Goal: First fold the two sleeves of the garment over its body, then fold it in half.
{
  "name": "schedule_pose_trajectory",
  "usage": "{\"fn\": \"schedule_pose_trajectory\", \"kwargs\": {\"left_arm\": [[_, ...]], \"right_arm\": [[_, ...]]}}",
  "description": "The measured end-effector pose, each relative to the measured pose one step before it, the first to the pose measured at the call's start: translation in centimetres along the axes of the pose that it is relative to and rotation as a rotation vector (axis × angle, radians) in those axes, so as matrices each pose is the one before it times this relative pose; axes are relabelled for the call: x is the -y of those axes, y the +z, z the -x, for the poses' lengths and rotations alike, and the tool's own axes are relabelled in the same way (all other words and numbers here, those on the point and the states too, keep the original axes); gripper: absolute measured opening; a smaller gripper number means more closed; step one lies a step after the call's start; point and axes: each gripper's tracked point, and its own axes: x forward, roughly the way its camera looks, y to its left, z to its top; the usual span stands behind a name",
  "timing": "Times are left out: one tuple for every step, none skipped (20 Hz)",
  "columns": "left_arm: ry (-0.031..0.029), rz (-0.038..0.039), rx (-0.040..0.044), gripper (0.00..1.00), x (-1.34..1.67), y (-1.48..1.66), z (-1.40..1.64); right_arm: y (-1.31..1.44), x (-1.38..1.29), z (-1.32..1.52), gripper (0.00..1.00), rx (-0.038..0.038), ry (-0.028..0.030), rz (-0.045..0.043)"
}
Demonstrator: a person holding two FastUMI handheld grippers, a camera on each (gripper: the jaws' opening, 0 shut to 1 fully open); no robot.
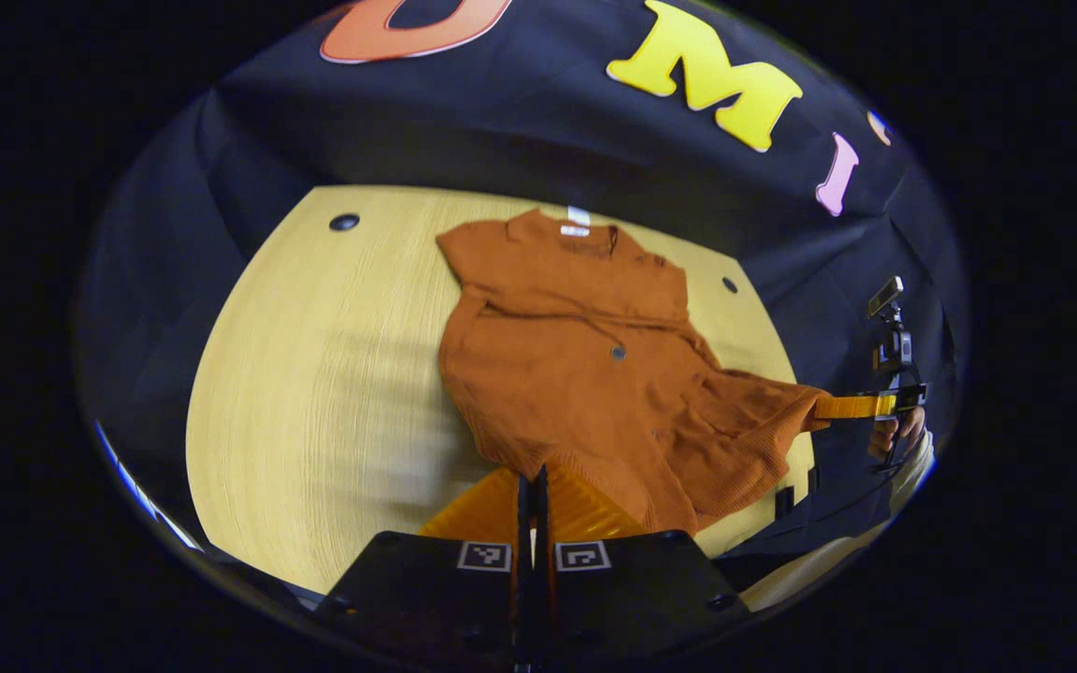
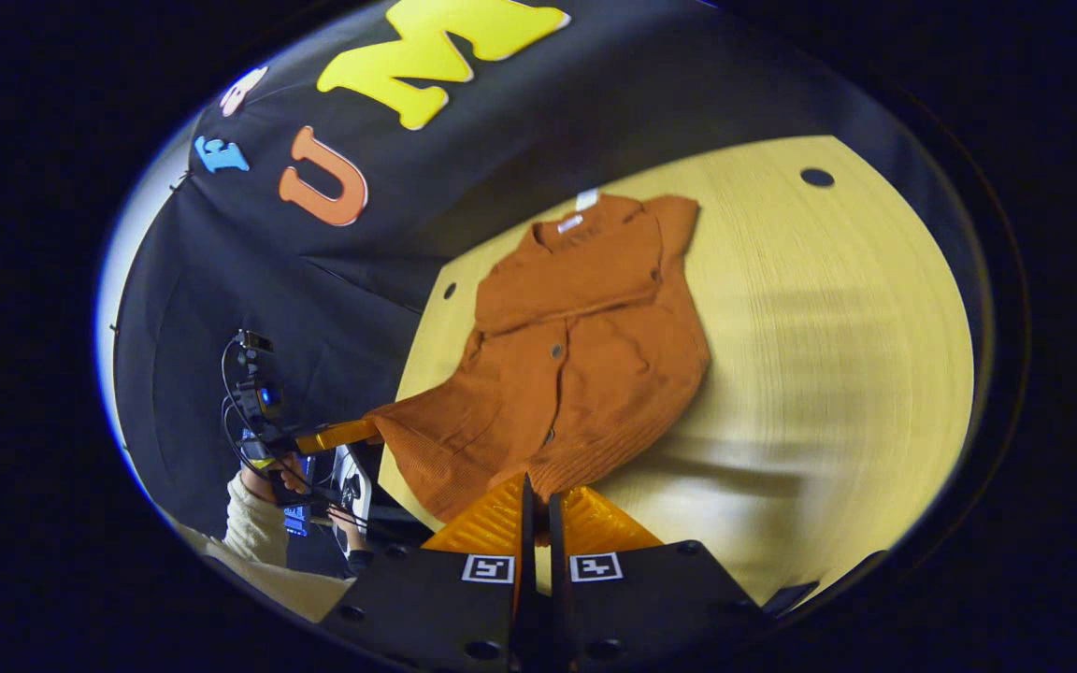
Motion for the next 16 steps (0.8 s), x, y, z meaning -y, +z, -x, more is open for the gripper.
{"fn": "schedule_pose_trajectory", "kwargs": {"left_arm": [[-0.00272, -0.00925, 0.03503, 0.03, -0.385, 1.240, -1.628], [0.01640, -0.01211, 0.02524, 0.03, -0.749, 1.683, -1.199], [0.02684, -0.01140, 0.02253, 0.03, -0.880, 1.212, -0.460], [0.01436, 0.00016, 0.01924, 0.03, -0.398, 1.692, -0.623], [0.00184, 0.00597, 0.02561, 0.03, 0.072, 1.383, -0.882], [0.00949, 0.01050, 0.02517, 0.04, -0.267, 1.825, -0.909], [0.00687, 0.01066, 0.02922, 0.03, -0.190, 1.634, -1.044], [0.01140, 0.01141, 0.02888, 0.03, -0.268, 1.868, -1.093], [0.02082, 0.01424, 0.02365, 0.03, -0.451, 1.703, -1.548], [0.03607, -0.00378, 0.02005, 0.03, -0.809, 1.258, -1.850], [0.02153, 0.00093, 0.01651, 0.03, -0.699, 0.768, -2.054], [0.01885, 0.00482, -0.00405, 0.03, -0.460, 0.291, -2.229], [0.01883, 0.01226, -0.01732, 0.03, -0.454, -0.295, -2.500], [0.01290, -0.00014, -0.02426, 0.03, -0.349, -0.631, -2.684], [0.02377, -0.00010, -0.01998, 0.04, -0.564, -0.612, -2.838], [0.01120, -0.00437, -0.01913, 0.03, -0.330, -0.770, -2.633]], "right_arm": [[2.143, -0.449, 0.072, 0.07, 0.02460, -0.00324, 0.01220], [2.280, -0.484, -0.010, 0.07, 0.02827, 0.00214, 0.00806], [2.334, -0.420, -0.153, 0.07, 0.02826, 0.00070, 0.00770], [2.483, 0.019, -0.538, 0.07, 0.02883, -0.01082, 0.01144], [2.023, 0.328, -0.396, 0.07, 0.02567, -0.01263, 0.01225], [2.089, 0.064, -1.059, 0.07, 0.02583, -0.00865, 0.00305], [2.090, -0.319, -0.881, 0.07, 0.02125, 0.00380, -0.00085], [1.649, 0.232, -1.167, 0.07, 0.01887, -0.01439, -0.00540], [1.662, 0.551, -1.464, 0.07, 0.01974, -0.01819, -0.00841], [1.459, 0.499, -1.903, 0.07, 0.01713, -0.01335, -0.01372], [1.191, 0.867, -2.133, 0.07, 0.00918, -0.01653, -0.01869], [0.774, 1.330, -2.587, 0.07, 0.00155, -0.03395, -0.02629], [0.491, 1.796, -2.514, 0.07, -0.00154, -0.04126, -0.02888], [0.149, 1.809, -2.325, 0.07, -0.00448, -0.03185, -0.03628], [-0.108, 1.578, -2.675, 0.07, -0.00638, -0.03169, -0.03350], [-0.235, 1.449, -2.173, 0.07, -0.01252, -0.03367, -0.03812]]}}
